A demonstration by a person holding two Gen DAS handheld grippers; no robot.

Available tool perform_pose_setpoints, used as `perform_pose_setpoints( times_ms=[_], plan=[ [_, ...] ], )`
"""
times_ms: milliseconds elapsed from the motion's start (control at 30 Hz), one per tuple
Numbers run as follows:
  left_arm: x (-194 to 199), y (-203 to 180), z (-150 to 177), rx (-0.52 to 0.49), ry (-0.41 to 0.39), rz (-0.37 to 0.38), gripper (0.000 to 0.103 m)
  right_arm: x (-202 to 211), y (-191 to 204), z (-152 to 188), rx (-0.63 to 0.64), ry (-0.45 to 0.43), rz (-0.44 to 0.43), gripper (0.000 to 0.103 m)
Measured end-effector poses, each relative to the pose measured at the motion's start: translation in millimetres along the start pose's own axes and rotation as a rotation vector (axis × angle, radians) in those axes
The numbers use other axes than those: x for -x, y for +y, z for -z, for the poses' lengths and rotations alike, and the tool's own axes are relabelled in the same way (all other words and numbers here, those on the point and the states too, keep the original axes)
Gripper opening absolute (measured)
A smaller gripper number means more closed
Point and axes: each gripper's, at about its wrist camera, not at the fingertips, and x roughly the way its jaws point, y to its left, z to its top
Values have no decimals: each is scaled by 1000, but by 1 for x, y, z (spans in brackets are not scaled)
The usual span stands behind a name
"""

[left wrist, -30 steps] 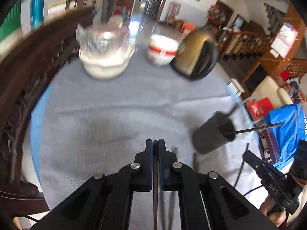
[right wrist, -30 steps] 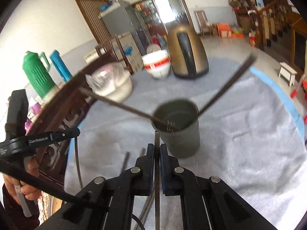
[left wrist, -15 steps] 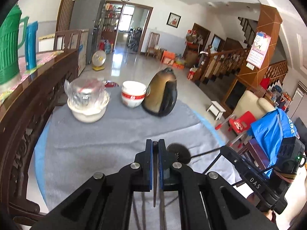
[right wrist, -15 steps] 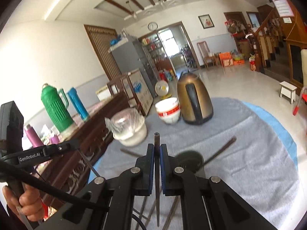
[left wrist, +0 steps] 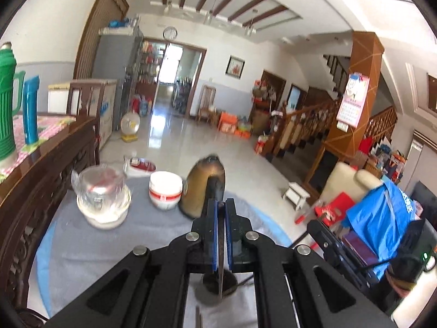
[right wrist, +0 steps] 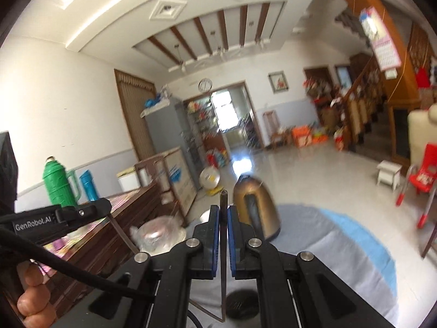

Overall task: Organize utensils
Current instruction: 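Lift the chopsticks with both grippers and lower them into the holder, then open both grippers and withdraw them from the holder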

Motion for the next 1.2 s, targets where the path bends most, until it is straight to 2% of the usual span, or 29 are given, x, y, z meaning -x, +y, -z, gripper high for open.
perform_pose_setpoints(
  times_ms=[100, 167, 367, 567, 733, 767, 900, 967, 1033, 1100, 1133, 1200],
  plan=[
    [-13, -6, 3, 1, -32, -10, 5, -7, 1, 2, 22, -23, 33, 7],
    [-25, -9, 10, -4, -33, -25, 5, -17, 0, 9, 30, -8, 45, 7],
    [-65, -3, 43, -5, 62, -53, 5, -38, -13, 35, 3, 90, 58, 7],
    [-73, -2, 56, -24, 118, -56, 5, -38, -33, 49, -38, 157, 48, 8],
    [-64, -7, 64, -92, 122, -86, 6, -35, -43, 57, -92, 203, 35, 10],
    [-61, -8, 67, -106, 127, -88, 10, -36, -42, 59, -100, 214, 35, 10],
    [-43, -7, 78, -148, 118, -120, 46, -30, -51, 62, -155, 241, 11, 11],
    [-31, -6, 84, -177, 100, -148, 52, -23, -55, 63, -172, 233, 3, 15],
    [-20, -4, 91, -205, 96, -178, 61, -14, -59, 64, -187, 223, -3, 24],
    [-9, 0, 98, -222, 94, -204, 65, -5, -62, 66, -205, 213, -13, 48],
    [-4, 2, 103, -228, 95, -217, 65, 0, -64, 68, -209, 202, -13, 56],
    [4, 7, 111, -228, 101, -238, 71, 13, -64, 70, -204, 163, -10, 58]
  ],
)
